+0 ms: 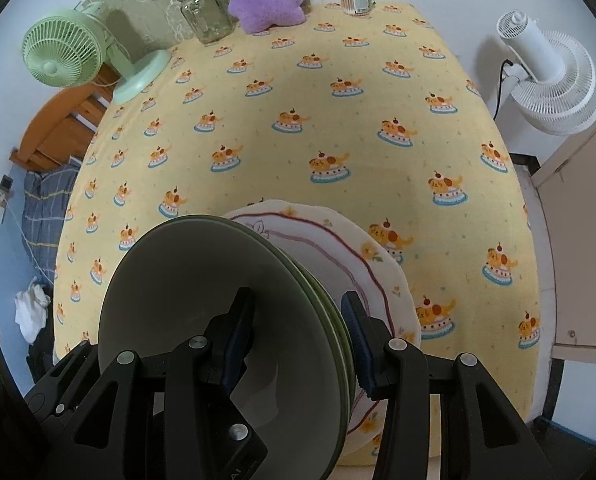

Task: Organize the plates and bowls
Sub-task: 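Lower the nested bowls onto the red-rimmed plate and open both grippers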

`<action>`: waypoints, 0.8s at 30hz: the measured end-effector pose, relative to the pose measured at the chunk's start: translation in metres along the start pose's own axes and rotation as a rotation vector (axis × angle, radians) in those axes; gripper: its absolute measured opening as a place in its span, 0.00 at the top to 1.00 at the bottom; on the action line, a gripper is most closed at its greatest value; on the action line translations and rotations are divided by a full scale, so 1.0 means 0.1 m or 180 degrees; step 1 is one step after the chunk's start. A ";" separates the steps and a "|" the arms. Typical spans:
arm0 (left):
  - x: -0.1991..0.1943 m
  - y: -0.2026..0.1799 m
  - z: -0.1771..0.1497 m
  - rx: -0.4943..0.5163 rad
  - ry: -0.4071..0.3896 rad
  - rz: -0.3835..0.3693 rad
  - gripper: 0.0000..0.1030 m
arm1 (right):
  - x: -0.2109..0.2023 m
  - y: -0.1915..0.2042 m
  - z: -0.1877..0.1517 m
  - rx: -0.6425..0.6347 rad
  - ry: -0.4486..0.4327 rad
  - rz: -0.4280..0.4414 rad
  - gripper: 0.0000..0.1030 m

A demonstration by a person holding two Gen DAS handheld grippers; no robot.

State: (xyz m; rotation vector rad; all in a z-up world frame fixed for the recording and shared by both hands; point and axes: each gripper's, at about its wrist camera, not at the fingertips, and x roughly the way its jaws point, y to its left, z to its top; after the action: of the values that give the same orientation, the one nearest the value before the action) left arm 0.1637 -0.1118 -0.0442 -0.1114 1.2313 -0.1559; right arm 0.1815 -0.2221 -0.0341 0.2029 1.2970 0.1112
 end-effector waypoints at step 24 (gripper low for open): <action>-0.13 0.05 -0.09 0.0311 -0.0039 -0.0084 0.11 | -0.01 0.00 -0.12 0.0078 -0.0056 -0.0070 0.32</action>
State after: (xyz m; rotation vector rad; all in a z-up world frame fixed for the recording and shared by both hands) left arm 0.1512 -0.1050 -0.0364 -0.0437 1.2083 -0.2378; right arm 0.1701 -0.2215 -0.0366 0.2100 1.2831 0.0747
